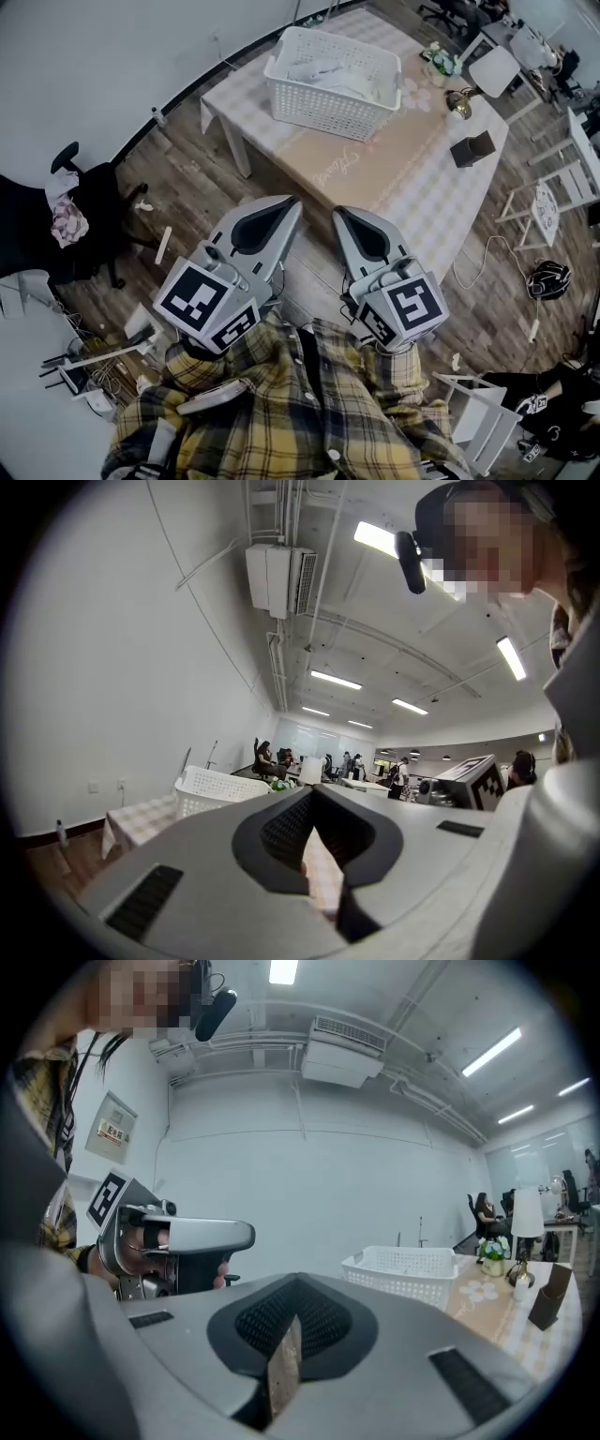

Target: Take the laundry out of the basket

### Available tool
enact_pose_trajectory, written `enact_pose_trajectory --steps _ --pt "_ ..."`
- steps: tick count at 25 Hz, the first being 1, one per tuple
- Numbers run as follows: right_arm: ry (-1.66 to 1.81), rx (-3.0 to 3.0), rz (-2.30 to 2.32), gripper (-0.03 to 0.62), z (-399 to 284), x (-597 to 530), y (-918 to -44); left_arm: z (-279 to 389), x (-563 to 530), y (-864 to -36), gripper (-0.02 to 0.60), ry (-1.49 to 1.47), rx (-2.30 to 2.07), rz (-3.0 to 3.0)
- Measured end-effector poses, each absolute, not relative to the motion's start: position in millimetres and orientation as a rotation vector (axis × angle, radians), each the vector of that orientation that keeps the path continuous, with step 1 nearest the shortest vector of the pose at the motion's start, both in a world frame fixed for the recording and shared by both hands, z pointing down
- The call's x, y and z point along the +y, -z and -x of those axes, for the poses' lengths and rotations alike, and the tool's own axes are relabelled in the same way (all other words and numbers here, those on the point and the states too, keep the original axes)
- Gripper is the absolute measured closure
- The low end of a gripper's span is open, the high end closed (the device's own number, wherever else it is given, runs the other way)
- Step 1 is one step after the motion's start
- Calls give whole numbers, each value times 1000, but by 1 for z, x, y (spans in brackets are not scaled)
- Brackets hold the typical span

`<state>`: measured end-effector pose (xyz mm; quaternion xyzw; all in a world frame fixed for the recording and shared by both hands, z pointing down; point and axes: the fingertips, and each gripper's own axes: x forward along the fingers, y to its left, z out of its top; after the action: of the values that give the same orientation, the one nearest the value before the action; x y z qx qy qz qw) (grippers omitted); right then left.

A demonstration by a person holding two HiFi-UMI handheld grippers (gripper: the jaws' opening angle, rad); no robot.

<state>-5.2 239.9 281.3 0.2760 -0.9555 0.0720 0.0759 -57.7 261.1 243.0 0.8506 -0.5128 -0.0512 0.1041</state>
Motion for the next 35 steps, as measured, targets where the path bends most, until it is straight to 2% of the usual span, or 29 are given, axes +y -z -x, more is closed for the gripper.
enact_pose_trajectory --steps 16,26,35 --pt "-251 -2786 -1058 582 86 156 -295 186 198 -258 569 133 -1500 -2514" --pt "-268 -2735 -1103 582 99 99 -309 205 143 -272 569 117 -1458 -2503" --pt "-271 -2701 -1109 582 106 9 -307 211 51 -269 569 97 -1432 -2506"
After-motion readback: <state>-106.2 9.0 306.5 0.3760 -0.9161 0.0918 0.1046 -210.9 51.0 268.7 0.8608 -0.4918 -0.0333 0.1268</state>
